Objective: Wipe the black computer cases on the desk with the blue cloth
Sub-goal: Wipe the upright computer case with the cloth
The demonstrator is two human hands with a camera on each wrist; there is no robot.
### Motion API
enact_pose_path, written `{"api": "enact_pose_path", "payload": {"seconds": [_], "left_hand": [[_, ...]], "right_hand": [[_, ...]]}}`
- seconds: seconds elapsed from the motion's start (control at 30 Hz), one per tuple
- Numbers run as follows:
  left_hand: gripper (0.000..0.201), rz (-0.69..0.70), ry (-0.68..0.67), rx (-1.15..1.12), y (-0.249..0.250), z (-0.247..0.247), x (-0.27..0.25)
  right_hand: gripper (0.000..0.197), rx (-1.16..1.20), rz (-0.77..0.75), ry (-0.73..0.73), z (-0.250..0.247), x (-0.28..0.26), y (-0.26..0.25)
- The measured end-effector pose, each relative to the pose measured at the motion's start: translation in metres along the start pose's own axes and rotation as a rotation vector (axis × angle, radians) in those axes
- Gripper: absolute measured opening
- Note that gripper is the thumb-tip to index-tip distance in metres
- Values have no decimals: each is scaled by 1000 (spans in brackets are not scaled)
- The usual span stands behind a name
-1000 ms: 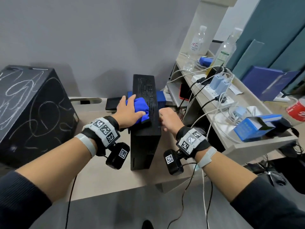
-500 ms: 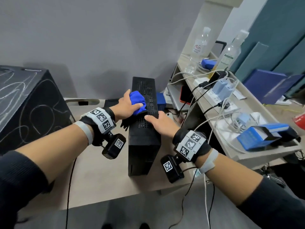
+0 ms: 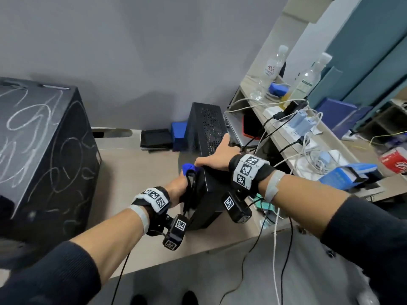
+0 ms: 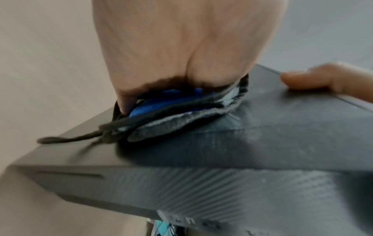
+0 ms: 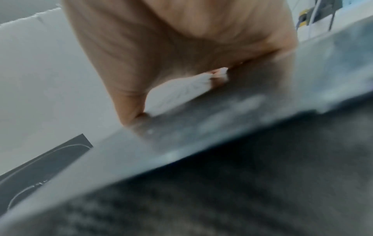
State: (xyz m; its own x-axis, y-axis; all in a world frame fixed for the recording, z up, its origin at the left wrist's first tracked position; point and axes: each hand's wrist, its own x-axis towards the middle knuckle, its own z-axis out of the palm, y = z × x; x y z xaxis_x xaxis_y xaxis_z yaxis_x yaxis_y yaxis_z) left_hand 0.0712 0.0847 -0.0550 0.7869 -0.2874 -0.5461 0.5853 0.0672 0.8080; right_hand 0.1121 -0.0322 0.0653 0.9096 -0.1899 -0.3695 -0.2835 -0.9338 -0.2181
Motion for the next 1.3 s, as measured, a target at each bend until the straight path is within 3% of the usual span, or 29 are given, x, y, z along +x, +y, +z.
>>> {"api": "enact_pose_path", "payload": {"seconds": [0.07,0.17,0.2,0.3,0.33,0.47,0.63,0.67,0.73,0.8,0.9,1.07,1.3], "left_hand": [[49,52,64,-19,-6,-3,4],[9,102,110,-31,-21,-9,8],[14,118,109,-22,-29,-14,11],[88,34,132,-96,-67,-40,38],[96,8,147,-119,-92,-55,57],[105,-14,361,-73,-102,-98,38],[103,-56,493,94,-85,-131,5],[107,-56,516,118,-86,-131,5],[105,-82,533,197,-84,-123,1],[91,-87,559,327,-81,-111,3],[87,-99,572,484,-75,-89,13],[92,-128,574,747,-83,-61,28],[95,-145,548,1113,-103,-34,55]], "right_hand": [[137,28,-4,48,2,-1,-3],[129,70,-18,76,7,-4,-7],[126,92,-29,93,8,-4,-10],[125,232,-88,128,12,3,-16],[125,303,-124,119,14,4,-19],[110,599,-209,-21,21,7,-18],[128,730,-209,-186,54,10,11],[122,745,-224,-190,59,11,18],[86,807,-245,-236,63,19,30],[77,855,-250,-331,63,31,48],[66,907,-179,-437,65,52,78],[37,881,51,-634,108,88,131],[46,1061,248,-710,160,130,173]]}}
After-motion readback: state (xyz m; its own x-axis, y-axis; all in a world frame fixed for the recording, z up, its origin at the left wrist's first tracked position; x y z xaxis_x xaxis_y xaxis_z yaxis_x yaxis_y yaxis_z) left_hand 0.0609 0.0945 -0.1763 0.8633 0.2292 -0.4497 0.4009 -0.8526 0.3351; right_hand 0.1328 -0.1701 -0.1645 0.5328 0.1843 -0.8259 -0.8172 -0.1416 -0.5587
